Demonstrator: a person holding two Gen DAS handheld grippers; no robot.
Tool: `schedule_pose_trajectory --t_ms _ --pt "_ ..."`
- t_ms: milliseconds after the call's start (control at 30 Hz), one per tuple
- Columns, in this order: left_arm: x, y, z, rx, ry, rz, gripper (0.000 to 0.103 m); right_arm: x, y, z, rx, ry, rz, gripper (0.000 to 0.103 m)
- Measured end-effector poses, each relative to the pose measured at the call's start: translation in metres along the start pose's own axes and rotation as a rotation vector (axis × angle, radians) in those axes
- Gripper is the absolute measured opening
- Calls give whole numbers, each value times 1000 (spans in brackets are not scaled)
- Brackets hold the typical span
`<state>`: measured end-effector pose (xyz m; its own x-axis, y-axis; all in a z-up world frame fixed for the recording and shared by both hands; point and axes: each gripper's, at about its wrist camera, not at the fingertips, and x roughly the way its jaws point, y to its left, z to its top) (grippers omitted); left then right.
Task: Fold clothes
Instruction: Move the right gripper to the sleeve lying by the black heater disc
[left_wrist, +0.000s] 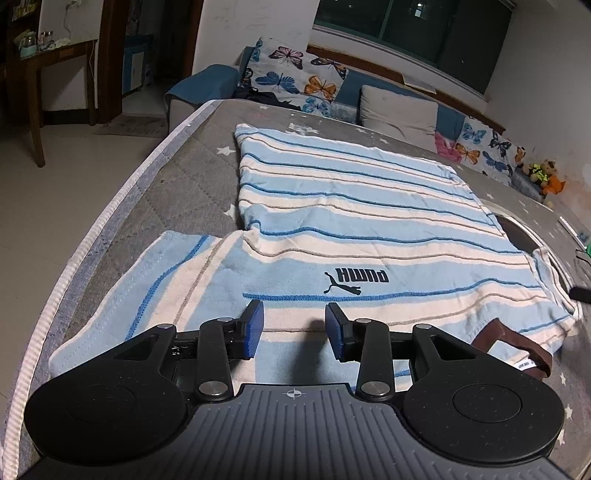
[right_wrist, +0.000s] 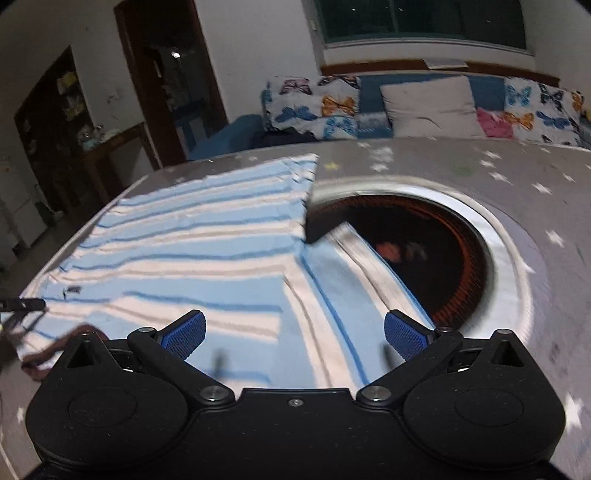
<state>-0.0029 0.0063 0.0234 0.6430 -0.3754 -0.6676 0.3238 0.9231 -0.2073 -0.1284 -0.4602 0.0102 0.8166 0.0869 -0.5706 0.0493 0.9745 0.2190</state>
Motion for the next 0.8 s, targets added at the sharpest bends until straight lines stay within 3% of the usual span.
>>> schedule_pose_trajectory --t_ms 300,600,800 --pt "0 -4 0 2 0 3 38 44 13 23 -2 42 51 103" --pt "2 -5 -1 8 0 1 40 43 -3 21 10 66 -19 103" --pt "-1 -6 0 29 -6 22 40 18 -15 21 23 30 -65 103"
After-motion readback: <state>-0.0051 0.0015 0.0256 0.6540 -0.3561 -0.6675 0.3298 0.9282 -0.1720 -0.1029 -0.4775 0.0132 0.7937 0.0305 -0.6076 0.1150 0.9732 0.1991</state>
